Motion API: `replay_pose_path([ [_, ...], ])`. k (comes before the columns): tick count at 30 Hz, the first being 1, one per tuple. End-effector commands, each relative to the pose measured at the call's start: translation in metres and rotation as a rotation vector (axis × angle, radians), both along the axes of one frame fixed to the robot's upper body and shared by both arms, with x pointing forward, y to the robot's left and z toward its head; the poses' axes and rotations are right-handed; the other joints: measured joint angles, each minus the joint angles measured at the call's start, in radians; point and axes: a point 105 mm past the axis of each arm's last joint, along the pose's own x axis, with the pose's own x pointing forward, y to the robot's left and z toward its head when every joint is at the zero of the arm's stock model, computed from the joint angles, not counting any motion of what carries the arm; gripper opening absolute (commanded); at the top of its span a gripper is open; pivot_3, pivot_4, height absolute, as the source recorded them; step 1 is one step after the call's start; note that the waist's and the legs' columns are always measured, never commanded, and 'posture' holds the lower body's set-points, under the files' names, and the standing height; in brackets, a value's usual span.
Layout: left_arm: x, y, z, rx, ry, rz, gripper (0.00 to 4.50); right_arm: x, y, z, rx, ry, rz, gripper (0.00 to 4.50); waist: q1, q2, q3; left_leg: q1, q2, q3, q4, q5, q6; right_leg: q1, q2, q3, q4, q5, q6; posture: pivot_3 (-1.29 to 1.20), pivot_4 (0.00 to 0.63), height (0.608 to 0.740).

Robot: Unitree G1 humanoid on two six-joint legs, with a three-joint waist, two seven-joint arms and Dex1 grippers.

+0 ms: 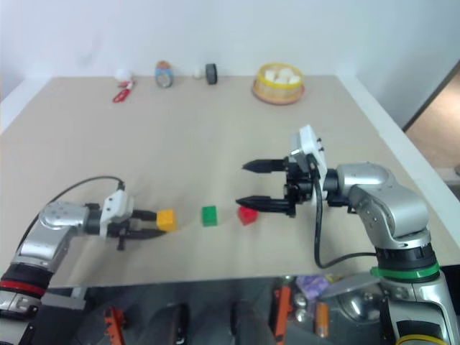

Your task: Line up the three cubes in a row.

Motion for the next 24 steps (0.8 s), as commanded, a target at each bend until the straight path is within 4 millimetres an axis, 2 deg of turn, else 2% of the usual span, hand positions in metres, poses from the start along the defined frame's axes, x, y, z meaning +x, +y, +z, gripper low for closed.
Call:
replay_pose_path([
  [1, 0.003, -0.002, 0.003, 0.020, -0.022, -0.031, 1.24, -0.005, 0.001, 0.012, 0.018, -0.055, 0.012, 4.50, 0.000, 0.000, 0.000, 0.000, 0.000, 0.000, 0.000, 0.000, 0.000, 0.000, 0.000, 0.000, 0.000, 0.000, 0.000, 0.00, 0.150, 0.740],
  [15, 0.013, -0.008, 0.006, 0.027, -0.016, -0.066, 1.24, -0.005, 0.001, 0.014, 0.025, -0.057, -0.001, 4.50, 0.000, 0.000, 0.000, 0.000, 0.000, 0.000, 0.002, 0.000, 0.000, 0.001, 0.000, 0.000, 0.000, 0.001, 0.001, 0.00, 0.150, 0.740],
  [17, 0.008, -0.008, 0.004, 0.020, 0.020, -0.076, 2.25, -0.004, 0.001, 0.014, 0.024, -0.058, -0.004, 4.50, 0.000, 0.000, 0.000, 0.000, 0.000, 0.000, 0.002, 0.000, 0.000, 0.001, 0.000, 0.000, 0.000, 0.001, 0.001, 0.00, 0.150, 0.740],
  [20, 0.006, -0.009, 0.007, 0.006, 0.011, -0.077, 3.29, -0.003, 0.000, 0.015, 0.024, -0.057, -0.003, 4.50, 0.000, 0.000, 0.000, 0.000, 0.000, 0.000, 0.002, 0.000, 0.000, 0.001, 0.000, 0.000, 0.000, 0.001, 0.001, 0.00, 0.150, 0.740],
  [23, 0.007, -0.010, 0.014, -0.026, -0.020, -0.056, 4.28, -0.001, 0.000, 0.015, 0.024, -0.056, -0.004, 4.50, 0.001, 0.000, 0.000, 0.000, 0.000, 0.000, 0.002, 0.000, 0.000, 0.001, 0.000, 0.000, 0.000, 0.001, 0.001, 0.00, 0.150, 0.740],
  [24, 0.005, -0.009, 0.015, -0.032, -0.008, -0.058, 4.28, -0.001, 0.001, 0.015, 0.025, -0.055, -0.002, 4.50, 0.001, 0.000, 0.000, 0.000, 0.000, 0.000, 0.002, 0.000, 0.000, 0.001, 0.000, 0.000, 0.000, 0.001, 0.002, 0.00, 0.150, 0.740],
])
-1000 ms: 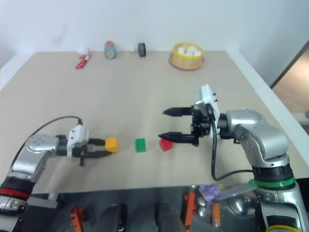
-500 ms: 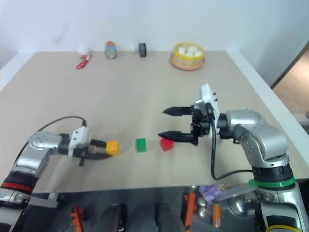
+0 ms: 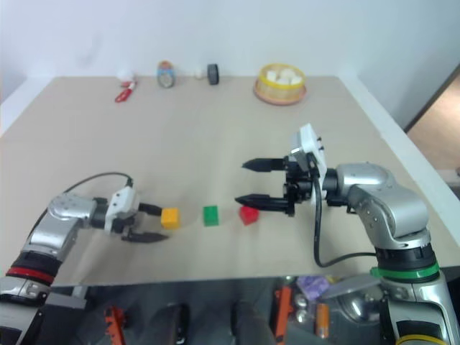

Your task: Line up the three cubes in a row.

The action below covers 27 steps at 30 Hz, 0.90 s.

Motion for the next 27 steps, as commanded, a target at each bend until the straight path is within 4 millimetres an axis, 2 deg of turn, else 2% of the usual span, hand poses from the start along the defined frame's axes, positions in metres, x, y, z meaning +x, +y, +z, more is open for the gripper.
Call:
replay_pose_path([
  [1, -0.004, 0.002, 0.015, -0.041, -0.031, 0.002, 4.28, -0.001, 0.001, 0.013, 0.012, -0.054, 0.010, 4.50, 0.000, 0.000, 0.000, 0.000, 0.000, 0.000, 0.000, 0.000, 0.000, 0.000, 0.000, 0.000, 0.000, 0.000, 0.000, 0.00, 0.150, 0.740],
  [6, -0.014, 0.014, 0.024, -0.053, -0.062, 0.049, 4.28, 0.003, -0.003, 0.012, 0.012, -0.045, -0.001, 4.50, -0.006, 0.000, 0.000, 0.000, 0.001, 0.001, 0.000, 0.000, 0.000, 0.000, 0.000, 0.000, 0.000, 0.000, 0.000, 0.00, 0.150, 0.740],
  [13, -0.049, 0.050, 0.042, -0.070, -0.038, 0.180, 4.28, 0.011, -0.013, 0.016, 0.026, -0.026, -0.027, 4.50, -0.017, 0.000, 0.000, 0.001, 0.003, 0.000, -0.001, 0.000, 0.000, -0.001, 0.001, 0.000, 0.001, -0.001, -0.002, 0.00, 0.150, 0.740],
  [16, -0.055, 0.068, 0.049, -0.084, -0.062, 0.291, 4.28, 0.015, -0.015, 0.017, 0.022, -0.031, -0.040, 4.50, -0.019, 0.000, 0.000, 0.001, 0.002, 0.000, -0.001, 0.000, 0.000, -0.001, 0.000, 0.000, 0.001, -0.001, -0.002, 0.00, 0.150, 0.740],
  [18, -0.049, 0.084, 0.058, -0.133, -0.099, 0.454, 4.28, 0.021, -0.021, 0.016, 0.015, -0.038, -0.078, 4.50, -0.018, 0.000, 0.000, 0.001, 0.002, 0.001, -0.001, 0.000, 0.000, -0.001, -0.001, 0.000, 0.000, -0.001, -0.002, 0.00, 0.150, 0.740],
  [20, -0.034, 0.105, 0.063, -0.165, -0.145, 0.685, 4.28, 0.030, -0.031, 0.012, 0.005, -0.038, -0.150, 4.50, -0.017, 0.000, 0.000, 0.001, 0.002, 0.001, -0.001, 0.000, 0.000, -0.001, -0.001, -0.001, 0.001, -0.001, -0.002, 0.00, 0.150, 0.740],
  [22, -0.026, 0.115, 0.068, -0.211, -0.192, 0.827, 4.28, 0.037, -0.040, 0.005, 0.002, -0.033, -0.219, 4.50, -0.017, 0.000, 0.000, 0.002, 0.003, 0.001, -0.001, 0.000, 0.000, 0.000, -0.001, -0.002, 0.000, -0.001, -0.002, 0.00, 0.150, 0.740],
  [25, -0.022, 0.127, 0.079, -0.328, -0.260, 1.043, 4.28, 0.049, -0.057, -0.021, 0.014, 0.007, -0.386, 4.50, -0.016, -0.001, 0.000, 0.001, 0.002, 0.002, -0.001, 0.000, 0.000, 0.001, -0.002, -0.002, 0.000, -0.001, -0.002, 0.00, 0.150, 0.740],
  [27, -0.021, 0.132, 0.078, -0.393, -0.257, 1.172, 4.28, 0.050, -0.065, -0.034, 0.044, 0.046, -0.472, 4.50, -0.016, -0.002, -0.001, 0.001, 0.002, 0.003, -0.001, -0.001, -0.001, 0.001, -0.002, -0.001, 0.000, -0.001, -0.001, 0.00, 0.150, 0.740],
])
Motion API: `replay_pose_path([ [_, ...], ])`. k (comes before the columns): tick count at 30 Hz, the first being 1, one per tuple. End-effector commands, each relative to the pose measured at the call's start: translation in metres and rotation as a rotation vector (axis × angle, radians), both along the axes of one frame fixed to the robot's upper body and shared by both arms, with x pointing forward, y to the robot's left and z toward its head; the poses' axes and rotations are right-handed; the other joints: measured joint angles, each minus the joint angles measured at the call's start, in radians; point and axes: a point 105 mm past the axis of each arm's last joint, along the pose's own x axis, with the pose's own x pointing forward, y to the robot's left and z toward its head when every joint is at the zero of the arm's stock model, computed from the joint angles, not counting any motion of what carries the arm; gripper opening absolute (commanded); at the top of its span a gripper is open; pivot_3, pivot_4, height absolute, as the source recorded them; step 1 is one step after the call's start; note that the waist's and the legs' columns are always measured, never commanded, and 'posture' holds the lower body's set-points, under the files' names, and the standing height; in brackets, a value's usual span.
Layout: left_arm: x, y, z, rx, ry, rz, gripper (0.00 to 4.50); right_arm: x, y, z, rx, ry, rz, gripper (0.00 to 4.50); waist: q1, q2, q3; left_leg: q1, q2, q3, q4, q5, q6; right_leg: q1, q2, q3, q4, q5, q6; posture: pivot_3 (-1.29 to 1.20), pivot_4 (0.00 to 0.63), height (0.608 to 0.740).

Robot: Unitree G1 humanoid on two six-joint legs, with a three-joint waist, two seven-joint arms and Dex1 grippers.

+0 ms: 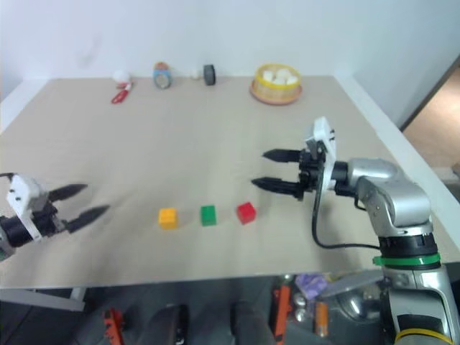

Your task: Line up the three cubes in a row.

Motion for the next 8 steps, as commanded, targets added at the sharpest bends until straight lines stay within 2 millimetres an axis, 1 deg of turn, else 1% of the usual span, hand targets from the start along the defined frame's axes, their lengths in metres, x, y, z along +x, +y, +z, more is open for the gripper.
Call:
replay_pose_path([
  [1, -0.001, 0.013, 0.019, -0.081, -0.088, 0.223, 4.28, 0.004, -0.016, -0.011, 0.056, 0.000, -0.161, 4.50, 0.000, 0.000, 0.000, 0.000, 0.000, 0.000, 0.000, 0.000, -0.001, 0.000, 0.000, 0.001, 0.000, 0.001, 0.003, 0.00, 0.150, 0.740],
  [3, -0.001, 0.010, 0.016, -0.161, -0.096, 0.281, 4.28, 0.005, -0.018, -0.019, 0.087, 0.017, -0.227, 4.50, 0.000, 0.000, 0.000, 0.000, 0.000, 0.001, 0.000, -0.001, -0.001, 0.000, 0.001, 0.002, 0.000, 0.002, 0.006, 0.00, 0.150, 0.740],
  [4, -0.001, 0.005, 0.012, -0.185, -0.085, 0.282, 4.28, 0.005, -0.017, -0.022, 0.114, 0.033, -0.246, 4.50, -0.001, 0.000, 0.000, 0.000, 0.000, 0.001, 0.000, -0.001, -0.001, 0.000, 0.001, 0.002, 0.001, 0.003, 0.006, 0.00, 0.150, 0.740],
  [6, 0.002, -0.003, 0.007, -0.196, -0.083, 0.291, 4.28, 0.006, -0.014, -0.024, 0.144, 0.033, -0.278, 4.50, -0.003, 0.000, 0.000, 0.001, 0.000, 0.002, 0.000, -0.001, -0.001, 0.000, 0.002, 0.003, 0.001, 0.004, 0.006, 0.00, 0.150, 0.740],
  [8, 0.006, -0.013, 0.004, -0.212, -0.100, 0.299, 4.28, 0.014, -0.012, -0.027, 0.188, 0.021, -0.367, 4.50, -0.003, 0.000, 0.000, 0.004, 0.000, 0.003, 0.000, 0.000, -0.001, 0.001, 0.003, 0.005, 0.001, 0.003, 0.003, 0.00, 0.150, 0.740],
])
